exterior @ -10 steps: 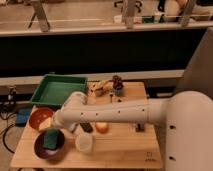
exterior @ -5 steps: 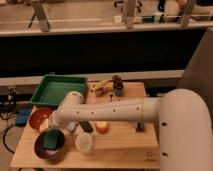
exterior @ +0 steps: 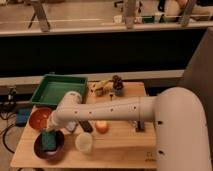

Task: Wipe red bowl with sponge

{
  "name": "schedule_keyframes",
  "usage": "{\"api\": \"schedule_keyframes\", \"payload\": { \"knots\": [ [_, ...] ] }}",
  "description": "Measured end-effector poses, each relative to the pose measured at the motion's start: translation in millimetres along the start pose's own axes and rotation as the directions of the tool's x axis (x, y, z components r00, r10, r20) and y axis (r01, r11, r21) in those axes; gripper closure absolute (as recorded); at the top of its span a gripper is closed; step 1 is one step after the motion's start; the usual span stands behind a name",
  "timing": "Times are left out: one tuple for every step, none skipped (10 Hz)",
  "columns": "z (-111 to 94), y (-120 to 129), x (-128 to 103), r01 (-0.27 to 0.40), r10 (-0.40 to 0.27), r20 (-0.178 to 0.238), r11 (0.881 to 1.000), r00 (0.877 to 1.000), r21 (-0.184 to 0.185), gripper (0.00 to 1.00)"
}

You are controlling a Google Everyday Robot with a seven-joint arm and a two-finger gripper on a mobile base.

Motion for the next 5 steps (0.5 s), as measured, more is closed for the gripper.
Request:
{"api": "schedule_keyframes", "payload": {
  "knots": [
    [1.1, 1.5, -0.4, -0.003, 0.003, -0.002, 1.000, 1.000, -0.005, 0.48],
    [1.3, 2.2, -0.5, -0.004, 0.004, -0.004, 1.000, 1.000, -0.007, 0.48],
    [1.5, 2.8, -0.4, -0.004, 0.004, -0.008, 1.000, 1.000, -0.009, 0.48],
    [1.5, 2.9, -1.0, -0.005, 0.005, -0.010, 1.000, 1.000, -0.009, 0.48],
    [1.6, 3.0, -1.5, -0.005, 0.005, -0.011, 1.000, 1.000, -0.009, 0.48]
  ]
}}
